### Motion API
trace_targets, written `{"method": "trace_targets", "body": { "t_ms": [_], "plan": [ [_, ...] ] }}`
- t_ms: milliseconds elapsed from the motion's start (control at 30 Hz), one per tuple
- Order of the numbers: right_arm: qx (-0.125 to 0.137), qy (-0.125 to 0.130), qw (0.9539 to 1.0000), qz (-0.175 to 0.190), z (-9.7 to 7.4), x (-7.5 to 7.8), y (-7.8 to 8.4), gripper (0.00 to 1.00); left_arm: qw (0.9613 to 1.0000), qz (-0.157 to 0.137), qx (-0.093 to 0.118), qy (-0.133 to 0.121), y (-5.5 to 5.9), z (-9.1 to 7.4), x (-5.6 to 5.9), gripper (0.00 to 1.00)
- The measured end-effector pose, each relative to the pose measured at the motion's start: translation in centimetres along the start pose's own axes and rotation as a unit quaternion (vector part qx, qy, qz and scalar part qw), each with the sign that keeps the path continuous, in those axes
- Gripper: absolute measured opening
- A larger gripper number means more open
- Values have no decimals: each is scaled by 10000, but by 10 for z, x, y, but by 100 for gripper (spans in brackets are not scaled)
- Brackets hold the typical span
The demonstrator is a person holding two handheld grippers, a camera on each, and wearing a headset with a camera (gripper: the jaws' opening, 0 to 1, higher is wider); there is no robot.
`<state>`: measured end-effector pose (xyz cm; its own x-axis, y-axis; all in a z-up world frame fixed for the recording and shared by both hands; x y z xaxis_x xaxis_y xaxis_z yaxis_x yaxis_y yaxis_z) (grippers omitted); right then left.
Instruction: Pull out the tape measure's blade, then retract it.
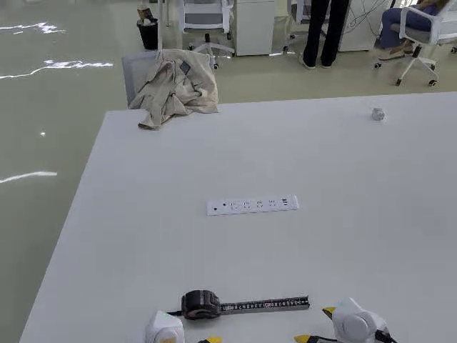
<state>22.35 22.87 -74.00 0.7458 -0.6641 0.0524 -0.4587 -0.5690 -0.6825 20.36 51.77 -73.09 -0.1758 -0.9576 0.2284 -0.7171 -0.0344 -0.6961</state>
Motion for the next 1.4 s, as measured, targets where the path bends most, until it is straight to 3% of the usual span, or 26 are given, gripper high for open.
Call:
{"method": "trace_targets", "body": {
  "t_ms": [667, 933, 1233, 1400],
  "plan": [
    [259, 297, 9978, 526, -25, -31, -2, 67, 9987, -417, 211, -223, 10, -32, 5, 85],
    [185, 404, 9974, 565, -32, -41, -2, 69, 9978, -589, 229, -217, 16, -42, 9, 88],
    [169, 430, 9958, 796, -40, -59, -5, 72, 9965, -781, 113, -292, 28, -51, 16, 89],
    [155, 454, 9954, 825, -50, -71, -9, 75, 9957, -816, 205, -377, 26, -58, 16, 89]
  ]
}}
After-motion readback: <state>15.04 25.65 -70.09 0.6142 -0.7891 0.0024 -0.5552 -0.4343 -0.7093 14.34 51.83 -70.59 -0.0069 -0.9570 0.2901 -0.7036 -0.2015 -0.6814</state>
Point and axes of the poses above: the centre of the closed fingertips' face, and the gripper's own axes: z roughly forward along the fingers, x roughly to its right, y roughly out of its underside, the point moved 4 cm from there along -z, roughly backward along the fingers, and after that the axes turned 10 degrees about -z, right-handed, at the moved point
